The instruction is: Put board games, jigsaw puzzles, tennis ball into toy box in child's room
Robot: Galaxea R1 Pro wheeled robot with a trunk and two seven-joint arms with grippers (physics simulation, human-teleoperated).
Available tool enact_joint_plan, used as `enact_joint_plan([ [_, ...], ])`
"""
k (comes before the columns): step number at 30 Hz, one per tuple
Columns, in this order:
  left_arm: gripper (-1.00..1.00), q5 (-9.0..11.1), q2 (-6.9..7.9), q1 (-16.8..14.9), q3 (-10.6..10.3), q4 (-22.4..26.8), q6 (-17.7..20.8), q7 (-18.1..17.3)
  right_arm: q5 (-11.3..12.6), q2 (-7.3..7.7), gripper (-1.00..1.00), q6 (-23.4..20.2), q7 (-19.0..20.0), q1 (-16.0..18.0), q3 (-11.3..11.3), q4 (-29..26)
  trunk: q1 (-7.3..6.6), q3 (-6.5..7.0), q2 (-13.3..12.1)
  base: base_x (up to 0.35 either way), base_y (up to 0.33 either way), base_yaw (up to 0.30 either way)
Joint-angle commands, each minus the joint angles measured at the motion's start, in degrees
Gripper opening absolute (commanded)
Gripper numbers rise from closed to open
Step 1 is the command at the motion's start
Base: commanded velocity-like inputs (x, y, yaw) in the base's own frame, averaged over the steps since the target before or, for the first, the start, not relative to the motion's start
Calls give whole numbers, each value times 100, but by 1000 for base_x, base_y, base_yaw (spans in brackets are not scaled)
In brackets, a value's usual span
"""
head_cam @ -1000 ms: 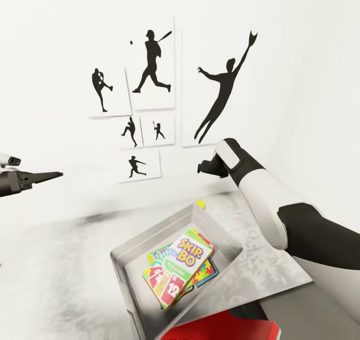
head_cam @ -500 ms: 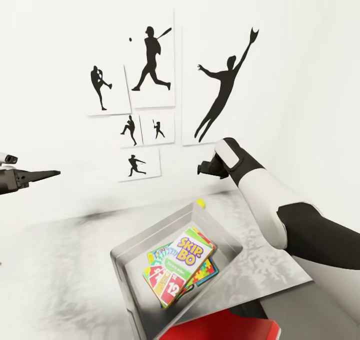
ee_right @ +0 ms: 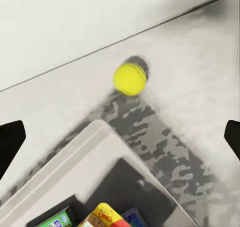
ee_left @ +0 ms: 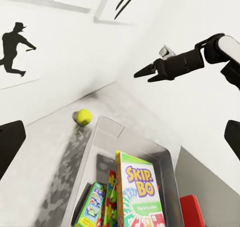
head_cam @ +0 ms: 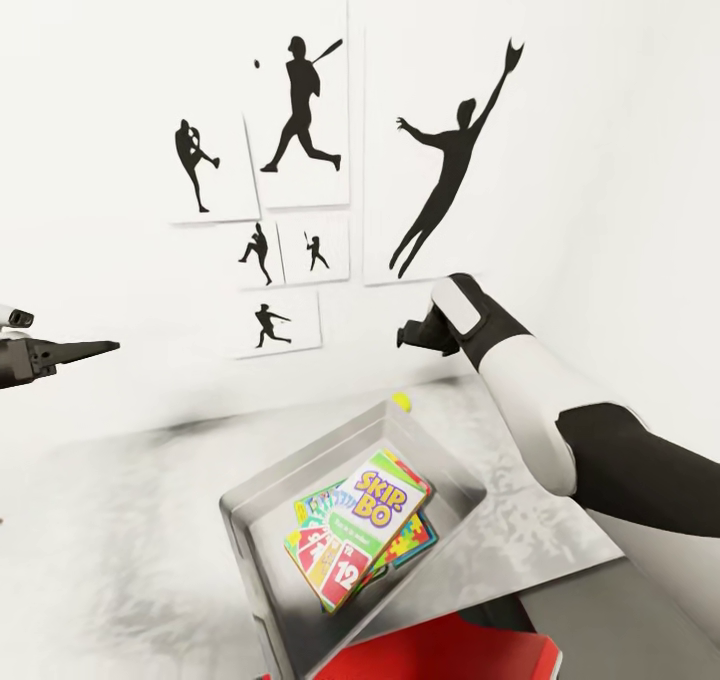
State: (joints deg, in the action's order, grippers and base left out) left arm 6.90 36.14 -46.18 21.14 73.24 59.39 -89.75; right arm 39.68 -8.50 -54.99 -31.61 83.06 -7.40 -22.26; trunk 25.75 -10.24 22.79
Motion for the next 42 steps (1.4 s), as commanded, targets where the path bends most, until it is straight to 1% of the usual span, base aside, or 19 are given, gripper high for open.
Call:
enact_joint_plan([
  [1,100,-5,3,-5,-4,-1,61,-25,63,10,100,-15,-46,26,-42,-1,3,-22,13,0,0,0],
  [7,100,-5,7,-5,-4,2,61,-25,70,37,100,-44,-51,249,-35,16,3,-79,13,0,0,0],
  [9,100,-6,7,-5,-5,3,61,-25,72,35,100,-117,-53,335,-32,25,3,-97,13,0,0,0],
  [17,100,-5,11,-26,3,5,61,-25,75,38,100,-288,-48,425,-33,174,3,-173,13,0,0,0],
  [22,100,1,107,-217,4,21,61,-25,75,41,100,-313,-47,437,-34,219,3,-220,13,0,0,0],
  [27,100,3,141,-415,-3,70,61,-25,75,41,100,-312,-47,437,-34,228,3,-267,13,0,0,0],
  [29,100,9,145,-505,-68,134,61,-25,75,41,100,-309,-47,438,-31,229,3,-286,13,0,0,0],
  [31,100,28,146,-528,-133,227,61,-25,75,38,100,-305,-47,437,-29,230,3,-305,13,0,0,0],
  [33,100,142,147,-547,-291,473,61,-25,75,36,100,-294,-47,436,-29,230,3,-324,13,0,0,0],
  [34,100,286,147,-555,-446,643,61,-25,75,36,100,-284,-47,437,-29,230,3,-333,13,0,0,0],
  [35,100,375,149,-559,-534,716,61,-25,75,37,100,-281,-47,436,-30,230,3,-343,13,0,0,0],
  [36,100,575,152,-565,-723,834,61,-25,75,37,100,-273,-47,434,-31,230,3,-352,13,0,0,0],
  [38,100,767,151,-588,-916,919,61,-25,75,36,100,-267,-47,433,-32,230,3,-371,13,0,0,0],
  [39,100,907,145,-648,-1102,981,61,-25,75,30,100,-261,-47,432,-33,230,3,-381,13,0,0,0],
  [40,100,999,130,-752,-1293,1021,61,-25,75,20,100,-254,-47,431,-31,230,3,-390,13,0,0,0],
  [41,100,1034,123,-816,-1395,1036,61,-25,75,13,100,-251,-47,431,-32,230,3,-399,13,0,0,0],
  [42,100,1084,106,-952,-1623,1056,61,-25,75,1,100,-244,-47,431,-31,230,3,-409,13,0,0,0],
])
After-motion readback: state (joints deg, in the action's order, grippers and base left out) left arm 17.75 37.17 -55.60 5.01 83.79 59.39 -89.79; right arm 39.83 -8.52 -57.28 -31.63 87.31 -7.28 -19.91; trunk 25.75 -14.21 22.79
